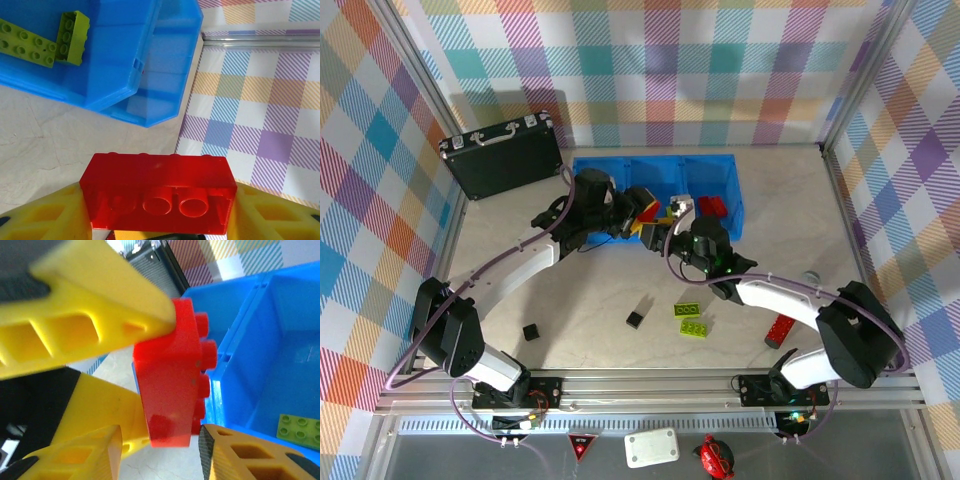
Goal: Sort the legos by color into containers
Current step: Place the lego in the container.
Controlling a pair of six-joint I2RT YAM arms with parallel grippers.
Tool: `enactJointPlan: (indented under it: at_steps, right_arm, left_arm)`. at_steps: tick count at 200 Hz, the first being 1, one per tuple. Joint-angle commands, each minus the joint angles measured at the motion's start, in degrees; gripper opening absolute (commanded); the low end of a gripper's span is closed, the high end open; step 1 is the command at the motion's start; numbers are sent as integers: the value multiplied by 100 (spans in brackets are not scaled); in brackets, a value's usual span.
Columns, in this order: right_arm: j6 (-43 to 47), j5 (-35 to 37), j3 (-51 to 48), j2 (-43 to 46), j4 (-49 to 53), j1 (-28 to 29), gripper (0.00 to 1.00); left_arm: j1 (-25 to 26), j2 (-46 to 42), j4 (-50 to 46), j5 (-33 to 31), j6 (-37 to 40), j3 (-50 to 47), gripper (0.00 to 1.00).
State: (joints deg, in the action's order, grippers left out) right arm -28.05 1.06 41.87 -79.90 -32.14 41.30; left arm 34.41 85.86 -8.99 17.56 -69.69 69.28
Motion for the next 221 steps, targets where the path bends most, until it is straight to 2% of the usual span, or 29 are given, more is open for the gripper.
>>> enactJointPlan:
  at_steps: [1, 64, 116, 144, 165, 221]
  right_arm:
    - [20, 9, -8, 246, -668, -57, 45]
    - [0, -79, -9, 264, -632, -96, 33]
    - [7, -38, -35, 376, -442, -138, 26]
    - [80, 31, 36, 478, 261, -281, 25]
    - [196, 44, 129, 562, 916, -512, 25]
    - [839, -96, 928, 297, 3283, -1465, 24]
  left_arm:
    - [127, -123, -46, 317, -79, 25, 58]
    - [142, -155, -32, 337, -88, 29, 59]
    - [143, -249, -133, 250, -19, 16, 71]
    - [128, -339, -311, 180, 131, 40, 75]
    - [76, -448, -840, 9, 478, 139, 76]
    - [-184, -619, -2197, -352, 1600, 373, 77]
